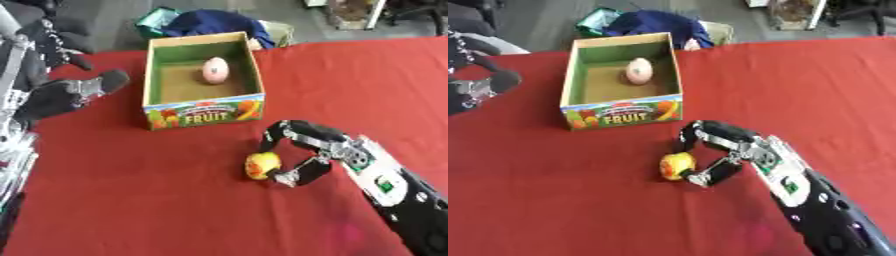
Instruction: Pick up objects on the table and place them in the box.
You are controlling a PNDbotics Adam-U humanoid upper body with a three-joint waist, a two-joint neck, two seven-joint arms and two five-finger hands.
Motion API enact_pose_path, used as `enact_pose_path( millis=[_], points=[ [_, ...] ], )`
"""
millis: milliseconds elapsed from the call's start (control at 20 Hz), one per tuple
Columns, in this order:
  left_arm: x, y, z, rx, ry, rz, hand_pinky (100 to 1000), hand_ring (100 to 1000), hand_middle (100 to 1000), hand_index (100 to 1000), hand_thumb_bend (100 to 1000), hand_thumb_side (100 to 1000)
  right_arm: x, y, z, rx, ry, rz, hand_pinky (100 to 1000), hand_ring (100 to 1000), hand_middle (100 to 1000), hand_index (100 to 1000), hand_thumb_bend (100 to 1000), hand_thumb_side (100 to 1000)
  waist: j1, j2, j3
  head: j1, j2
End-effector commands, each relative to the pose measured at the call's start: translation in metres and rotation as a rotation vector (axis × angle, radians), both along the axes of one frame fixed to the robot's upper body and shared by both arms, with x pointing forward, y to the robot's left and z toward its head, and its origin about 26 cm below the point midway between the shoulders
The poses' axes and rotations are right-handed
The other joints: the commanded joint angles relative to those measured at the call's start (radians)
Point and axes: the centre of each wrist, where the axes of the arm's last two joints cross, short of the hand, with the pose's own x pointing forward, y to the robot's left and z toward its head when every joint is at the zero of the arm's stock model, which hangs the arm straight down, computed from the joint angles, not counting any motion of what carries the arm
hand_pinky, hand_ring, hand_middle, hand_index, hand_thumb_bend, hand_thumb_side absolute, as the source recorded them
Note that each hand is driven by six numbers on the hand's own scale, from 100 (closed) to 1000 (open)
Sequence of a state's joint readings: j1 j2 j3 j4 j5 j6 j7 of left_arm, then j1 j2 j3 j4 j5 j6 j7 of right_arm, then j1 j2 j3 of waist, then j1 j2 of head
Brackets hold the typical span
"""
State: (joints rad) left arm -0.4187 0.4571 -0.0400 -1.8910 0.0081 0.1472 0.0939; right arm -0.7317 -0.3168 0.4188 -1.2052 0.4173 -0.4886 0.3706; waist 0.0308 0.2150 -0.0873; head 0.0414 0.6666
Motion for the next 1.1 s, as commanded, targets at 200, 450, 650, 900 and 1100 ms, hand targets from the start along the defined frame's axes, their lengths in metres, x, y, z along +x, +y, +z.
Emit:
enact_pose_path(
  millis=[200, 450, 650, 900, 1100],
  points=[
    [-0.003, 0.001, 0.011, 0.014, -0.037, -0.008, 524, 604, 645, 705, 919, 338, 0.001, -0.015, 0.057, 0.064, -0.147, -0.021, 605, 604, 367, 506, 100, 100, -0.006, -0.019, 0.005, 0.002, -0.013],
    [-0.004, -0.005, 0.016, 0.002, -0.058, -0.036, 527, 605, 645, 705, 919, 335, 0.003, -0.034, 0.1, 0.08, -0.24, -0.085, 609, 606, 374, 509, 106, 100, -0.006, -0.014, 0.029, -0.01, -0.025],
    [-0.006, -0.016, 0.026, -0.012, -0.101, -0.081, 527, 605, 645, 704, 920, 335, 0.009, -0.049, 0.127, 0.084, -0.305, -0.153, 610, 607, 378, 512, 109, 100, -0.01, 0.006, 0.073, -0.035, -0.054],
    [-0.01, -0.029, 0.044, -0.014, -0.164, -0.142, 528, 605, 644, 704, 921, 336, 0.02, -0.063, 0.144, 0.093, -0.359, -0.247, 614, 610, 384, 518, 110, 100, -0.02, 0.039, 0.143, -0.081, -0.098],
    [-0.014, -0.038, 0.056, -0.012, -0.209, -0.182, 529, 605, 644, 704, 922, 336, 0.032, -0.066, 0.151, 0.092, -0.387, -0.307, 624, 620, 404, 536, 111, 100, -0.033, 0.063, 0.195, -0.118, -0.127]
  ],
)
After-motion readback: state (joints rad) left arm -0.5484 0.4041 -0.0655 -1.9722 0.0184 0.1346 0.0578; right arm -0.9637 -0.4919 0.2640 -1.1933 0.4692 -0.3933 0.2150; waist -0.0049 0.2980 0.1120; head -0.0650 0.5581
